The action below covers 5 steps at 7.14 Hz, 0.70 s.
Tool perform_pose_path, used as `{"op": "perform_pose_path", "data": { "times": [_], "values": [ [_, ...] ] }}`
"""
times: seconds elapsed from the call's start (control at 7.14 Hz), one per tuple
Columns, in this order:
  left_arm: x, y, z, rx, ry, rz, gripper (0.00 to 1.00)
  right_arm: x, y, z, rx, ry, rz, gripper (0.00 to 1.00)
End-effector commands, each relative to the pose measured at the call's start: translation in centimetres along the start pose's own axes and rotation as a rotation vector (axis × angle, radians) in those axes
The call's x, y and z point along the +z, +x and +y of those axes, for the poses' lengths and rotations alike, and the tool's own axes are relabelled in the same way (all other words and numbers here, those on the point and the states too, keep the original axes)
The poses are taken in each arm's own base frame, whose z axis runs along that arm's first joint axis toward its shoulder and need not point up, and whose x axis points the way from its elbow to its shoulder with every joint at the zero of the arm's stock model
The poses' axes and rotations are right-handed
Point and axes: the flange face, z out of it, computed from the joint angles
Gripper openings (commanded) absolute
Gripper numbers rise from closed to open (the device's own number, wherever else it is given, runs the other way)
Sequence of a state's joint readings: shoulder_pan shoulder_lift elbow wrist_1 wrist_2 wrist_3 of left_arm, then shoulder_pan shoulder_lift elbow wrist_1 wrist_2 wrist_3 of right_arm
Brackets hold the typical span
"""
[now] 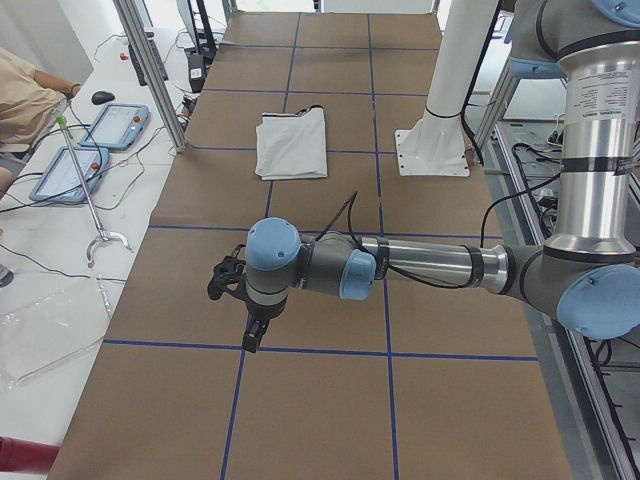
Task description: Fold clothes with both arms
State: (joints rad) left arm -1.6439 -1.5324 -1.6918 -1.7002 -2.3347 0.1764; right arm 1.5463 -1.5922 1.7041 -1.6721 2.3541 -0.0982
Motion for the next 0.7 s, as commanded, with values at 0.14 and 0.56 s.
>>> {"op": "perform_pose_path", "data": {
  "times": [0.14, 0.56],
  "values": [
    [-1.52, 1.18, -0.02, 0.022, 0.025, -0.01, 1.0, 0.05, 0.02, 0.01, 0.001, -0.001, -0.002, 1.0],
    [-1.72, 1.08, 0.03, 0.016, 0.028, -0.012, 1.0, 0.1, -0.03, -0.01, 0.0, -0.002, -0.002, 1.0]
  ]
}}
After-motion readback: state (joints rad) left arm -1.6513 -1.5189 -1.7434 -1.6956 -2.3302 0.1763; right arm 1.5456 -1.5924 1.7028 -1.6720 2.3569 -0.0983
